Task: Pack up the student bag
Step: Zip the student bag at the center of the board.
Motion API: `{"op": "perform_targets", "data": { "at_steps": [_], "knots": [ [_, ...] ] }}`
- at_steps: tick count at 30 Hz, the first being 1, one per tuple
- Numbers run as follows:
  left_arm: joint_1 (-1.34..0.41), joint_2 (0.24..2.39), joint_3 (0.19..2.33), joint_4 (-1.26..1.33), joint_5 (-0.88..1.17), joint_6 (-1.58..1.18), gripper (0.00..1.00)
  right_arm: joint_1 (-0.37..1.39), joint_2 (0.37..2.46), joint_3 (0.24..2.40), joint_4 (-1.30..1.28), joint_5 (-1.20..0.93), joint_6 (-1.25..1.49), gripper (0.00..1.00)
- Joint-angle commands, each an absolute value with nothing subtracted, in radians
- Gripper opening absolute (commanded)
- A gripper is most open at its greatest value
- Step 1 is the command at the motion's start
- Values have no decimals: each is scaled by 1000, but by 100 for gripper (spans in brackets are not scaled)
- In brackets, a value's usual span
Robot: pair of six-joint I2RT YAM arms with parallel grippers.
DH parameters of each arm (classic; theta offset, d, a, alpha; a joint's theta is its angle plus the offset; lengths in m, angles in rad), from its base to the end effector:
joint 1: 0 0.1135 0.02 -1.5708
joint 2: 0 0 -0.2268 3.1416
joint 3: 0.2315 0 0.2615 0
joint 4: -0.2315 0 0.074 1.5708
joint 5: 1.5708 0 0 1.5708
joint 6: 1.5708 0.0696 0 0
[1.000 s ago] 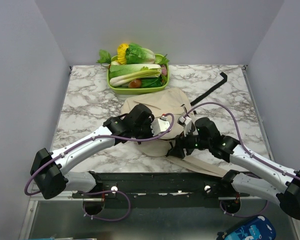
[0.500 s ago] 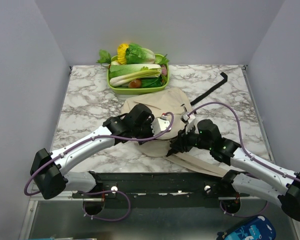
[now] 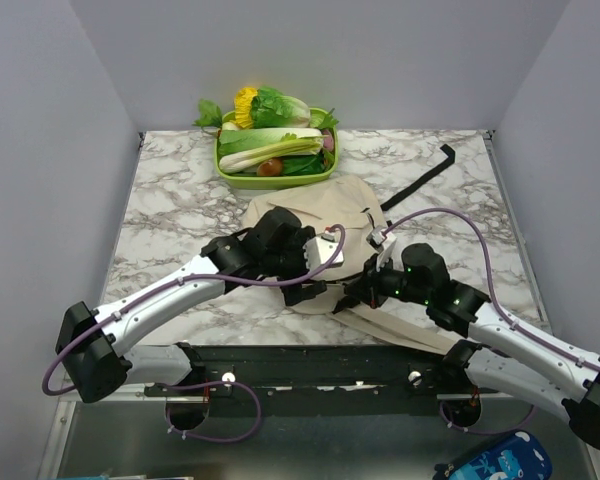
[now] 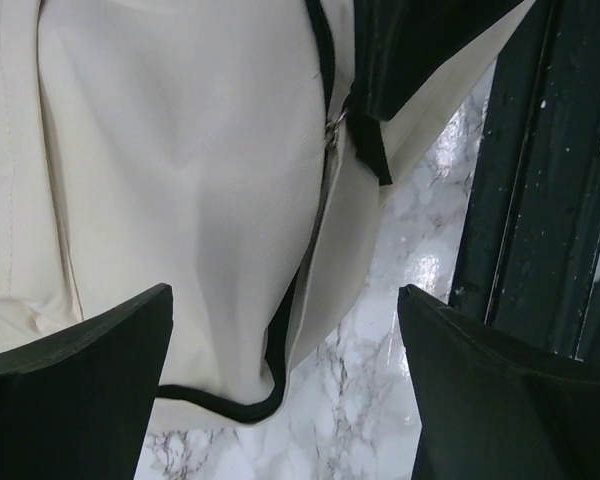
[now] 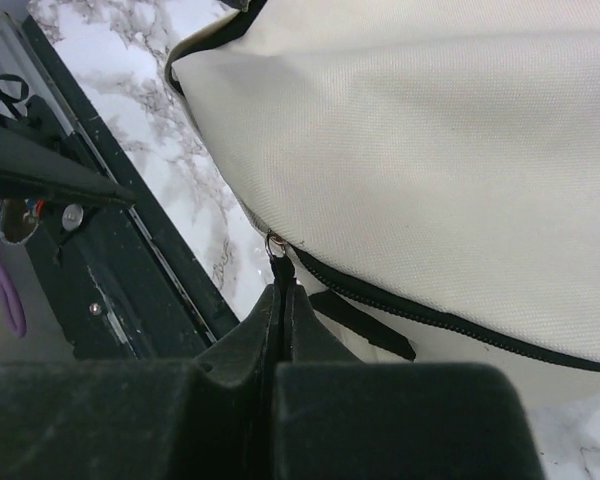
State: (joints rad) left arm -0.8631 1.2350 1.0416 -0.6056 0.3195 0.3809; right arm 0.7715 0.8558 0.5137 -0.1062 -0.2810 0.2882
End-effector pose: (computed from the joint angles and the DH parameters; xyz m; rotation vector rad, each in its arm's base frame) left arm 0.1812 -0.2454 0.2372 1.5244 1.8569 -0.6077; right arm 0.1716 0.1938 0.1948 -0.6922 2.0187 0.9348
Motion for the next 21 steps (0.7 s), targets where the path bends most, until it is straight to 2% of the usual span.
{"op": "perform_targets", "data": {
  "at_steps": [1, 4, 8, 12, 19, 21],
  "knots": [
    [-919, 1218, 984, -490, 397, 441, 98, 779, 861, 532, -162, -276, 295, 4],
    [-982, 1175, 899, -373, 365, 521, 97, 779, 864, 551, -181, -279, 298, 4],
    [-1014, 1222, 905, -313, 284, 565, 96, 779, 853, 557, -193, -279, 301, 3],
    [-1014, 1224, 855, -120, 114, 590, 94, 779, 841, 563, -209, -288, 304, 3],
    [-1029, 1241, 833, -161, 162, 592, 88, 779, 850, 591, -229, -301, 301, 2],
    [-1042, 1255, 838, -189, 187, 588, 81, 779, 851, 603, -232, -301, 296, 1]
  ]
}}
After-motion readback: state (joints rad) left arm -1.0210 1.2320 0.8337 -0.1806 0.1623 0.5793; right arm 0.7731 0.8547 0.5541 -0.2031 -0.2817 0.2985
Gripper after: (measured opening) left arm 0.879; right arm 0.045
